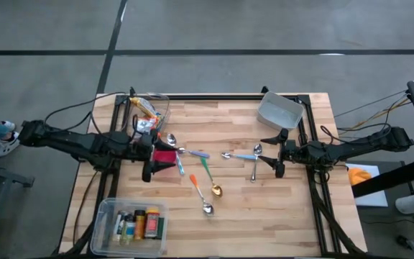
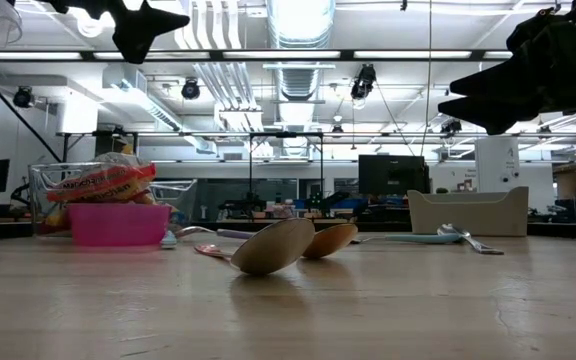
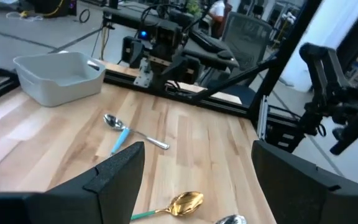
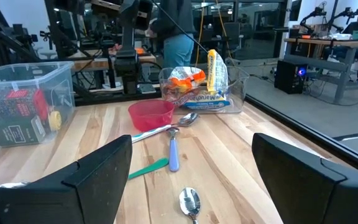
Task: Pick & Place Food Item
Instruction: Put the silver spoon into the gray bin
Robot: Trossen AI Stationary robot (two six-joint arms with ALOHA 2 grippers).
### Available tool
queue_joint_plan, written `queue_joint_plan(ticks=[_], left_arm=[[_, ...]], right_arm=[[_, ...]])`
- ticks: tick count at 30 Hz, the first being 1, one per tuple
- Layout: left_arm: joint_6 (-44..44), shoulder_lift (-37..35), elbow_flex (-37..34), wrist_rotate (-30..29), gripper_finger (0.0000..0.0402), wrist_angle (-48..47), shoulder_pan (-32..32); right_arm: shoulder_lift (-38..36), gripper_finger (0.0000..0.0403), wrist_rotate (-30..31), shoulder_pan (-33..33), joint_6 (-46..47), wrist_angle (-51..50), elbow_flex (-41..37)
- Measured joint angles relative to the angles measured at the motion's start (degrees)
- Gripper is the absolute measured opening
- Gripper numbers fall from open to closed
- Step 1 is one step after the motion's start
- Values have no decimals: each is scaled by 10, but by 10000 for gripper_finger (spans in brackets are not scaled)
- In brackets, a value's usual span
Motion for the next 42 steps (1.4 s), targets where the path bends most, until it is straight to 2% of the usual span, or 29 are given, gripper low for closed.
queue_joint_plan(ticks=[5,8,10,16,22,42], left_arm=[[-89,0,0,-21,298,-17,11],[-135,1,0,-69,298,-31,12],[-123,0,0,-91,298,-39,12],[-17,1,0,-93,298,-3,12],[-7,0,0,-96,298,43,12],[-9,1,1,-97,298,-4,12]], right_arm=[[0,329,0,0,-3,0,0],[0,329,0,0,0,0,0],[0,329,0,0,0,0,0],[0,329,0,0,0,0,0],[0,329,0,0,-3,0,0],[0,329,0,0,-2,0,0]])
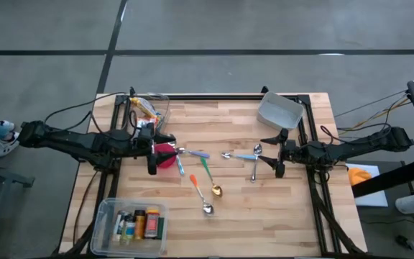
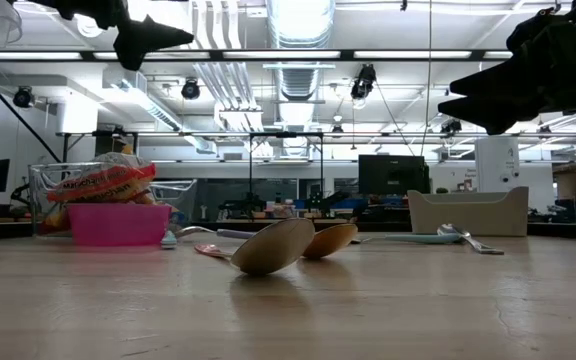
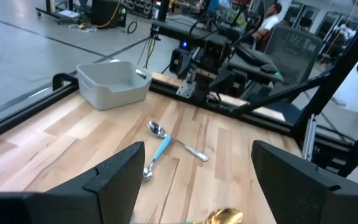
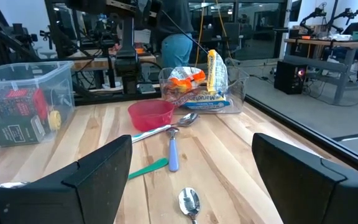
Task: Pick & Place Food Item
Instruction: Put the silver spoon into the gray bin
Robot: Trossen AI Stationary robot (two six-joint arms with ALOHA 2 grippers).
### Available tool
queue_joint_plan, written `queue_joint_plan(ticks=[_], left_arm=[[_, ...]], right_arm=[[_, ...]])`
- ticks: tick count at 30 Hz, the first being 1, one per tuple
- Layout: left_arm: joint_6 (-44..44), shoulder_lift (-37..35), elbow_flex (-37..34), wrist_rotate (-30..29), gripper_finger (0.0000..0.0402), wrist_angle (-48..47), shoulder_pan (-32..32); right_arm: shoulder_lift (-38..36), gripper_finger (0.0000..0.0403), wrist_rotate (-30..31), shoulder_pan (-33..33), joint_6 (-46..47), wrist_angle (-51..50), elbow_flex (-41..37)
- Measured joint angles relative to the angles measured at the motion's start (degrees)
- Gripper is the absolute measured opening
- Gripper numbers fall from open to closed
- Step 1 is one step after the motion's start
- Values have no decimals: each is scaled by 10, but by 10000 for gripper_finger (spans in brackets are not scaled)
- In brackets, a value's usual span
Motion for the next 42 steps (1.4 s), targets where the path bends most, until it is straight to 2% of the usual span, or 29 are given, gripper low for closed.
queue_joint_plan(ticks=[12,42], left_arm=[[0,0,0,0,298,-71,0],[0,0,0,0,298,-71,0]], right_arm=[[0,329,0,0,2,0,0],[0,329,5,0,3,0,0]])
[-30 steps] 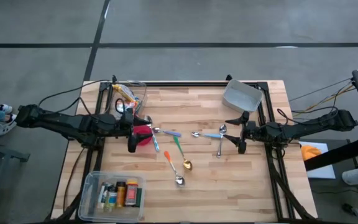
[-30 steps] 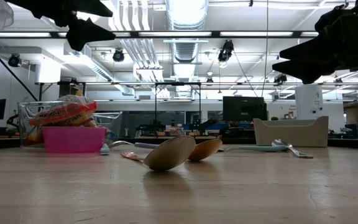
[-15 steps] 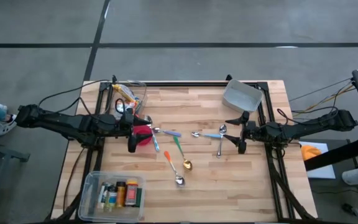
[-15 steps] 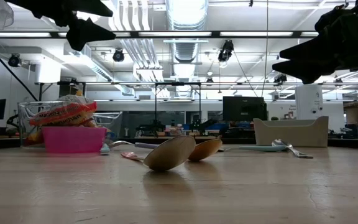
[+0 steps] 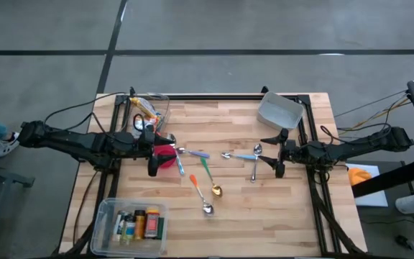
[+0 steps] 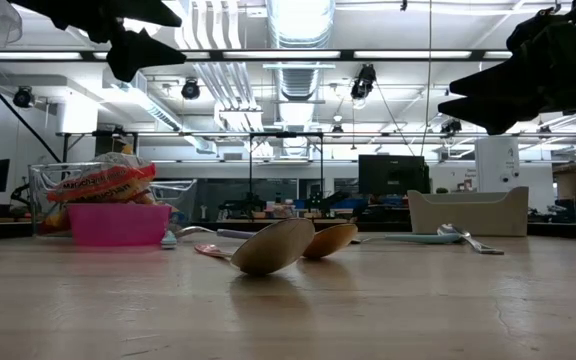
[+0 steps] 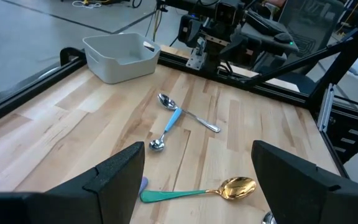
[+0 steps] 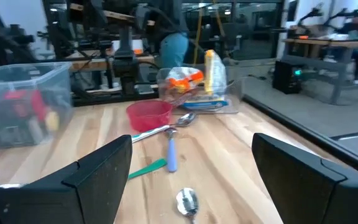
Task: Pick & Place Food Item
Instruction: Put the silver spoon into the gray bin
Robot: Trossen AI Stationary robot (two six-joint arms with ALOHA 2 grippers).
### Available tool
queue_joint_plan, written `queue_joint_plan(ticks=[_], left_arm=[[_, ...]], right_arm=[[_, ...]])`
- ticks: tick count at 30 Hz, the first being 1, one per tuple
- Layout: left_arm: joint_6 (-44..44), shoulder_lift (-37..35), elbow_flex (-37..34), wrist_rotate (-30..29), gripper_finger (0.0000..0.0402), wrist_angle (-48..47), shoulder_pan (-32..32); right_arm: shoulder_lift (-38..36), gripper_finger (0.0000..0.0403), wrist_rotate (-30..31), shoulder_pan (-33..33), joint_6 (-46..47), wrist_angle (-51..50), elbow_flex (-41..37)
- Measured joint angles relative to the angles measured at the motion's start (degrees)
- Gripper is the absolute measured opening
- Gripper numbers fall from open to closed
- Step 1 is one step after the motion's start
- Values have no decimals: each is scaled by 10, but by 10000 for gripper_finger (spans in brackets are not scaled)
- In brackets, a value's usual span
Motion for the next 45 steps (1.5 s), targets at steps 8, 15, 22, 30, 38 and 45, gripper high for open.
queue_joint_plan(ticks=[8,15,22,30,38,45], left_arm=[[0,0,0,-21,298,-8,0],[-41,0,0,-58,298,-12,0],[-48,0,0,-58,298,-12,0],[-47,0,0,-58,298,-12,0],[-46,0,0,-58,298,-12,0],[-46,0,0,-58,298,-12,0]], right_arm=[[0,329,38,0,0,0,0],[0,329,72,0,137,21,0],[0,329,74,0,345,13,0],[1,329,84,0,445,-22,0],[13,329,13,0,577,-381,138],[108,329,0,0,716,-663,325]])
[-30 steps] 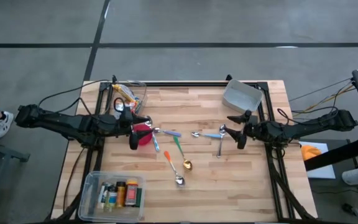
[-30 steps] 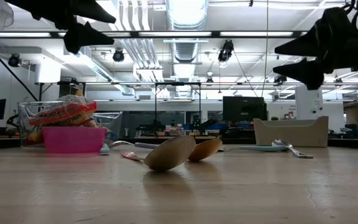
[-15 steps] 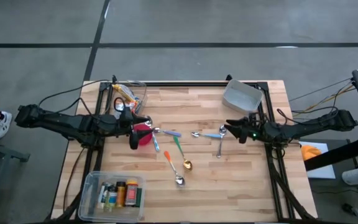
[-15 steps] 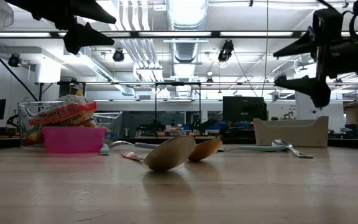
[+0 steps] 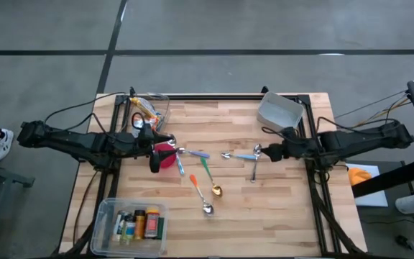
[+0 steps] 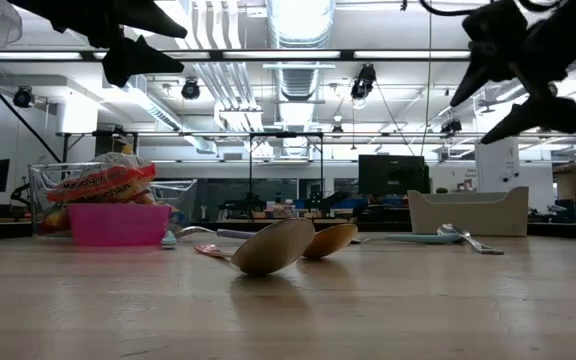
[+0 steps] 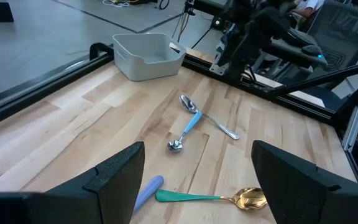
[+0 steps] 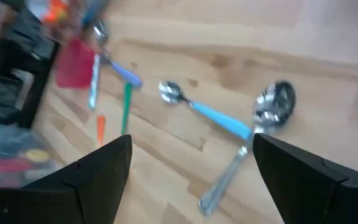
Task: Pick & Place Food Item
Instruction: Put the silver spoon into the gray bin
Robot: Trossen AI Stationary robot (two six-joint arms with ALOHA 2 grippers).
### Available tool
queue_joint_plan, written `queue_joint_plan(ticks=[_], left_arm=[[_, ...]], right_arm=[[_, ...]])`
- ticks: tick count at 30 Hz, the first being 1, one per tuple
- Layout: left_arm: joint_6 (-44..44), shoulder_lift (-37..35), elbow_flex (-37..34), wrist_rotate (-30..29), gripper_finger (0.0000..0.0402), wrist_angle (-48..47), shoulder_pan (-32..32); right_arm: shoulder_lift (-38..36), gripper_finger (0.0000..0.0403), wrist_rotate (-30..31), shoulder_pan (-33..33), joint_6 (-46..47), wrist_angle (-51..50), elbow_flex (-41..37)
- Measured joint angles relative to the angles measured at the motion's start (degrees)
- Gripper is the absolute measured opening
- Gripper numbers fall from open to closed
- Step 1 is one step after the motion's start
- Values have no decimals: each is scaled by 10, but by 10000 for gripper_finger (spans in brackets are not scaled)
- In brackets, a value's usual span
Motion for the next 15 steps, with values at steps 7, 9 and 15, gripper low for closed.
queue_joint_plan(ticks=[7,9,15], left_arm=[[0,0,0,0,298,0,0],[0,0,0,0,298,0,0],[0,0,0,0,298,0,0]], right_arm=[[125,329,-19,0,78,-47,72],[163,329,-19,0,115,-49,75],[261,329,-34,0,197,-48,76]])
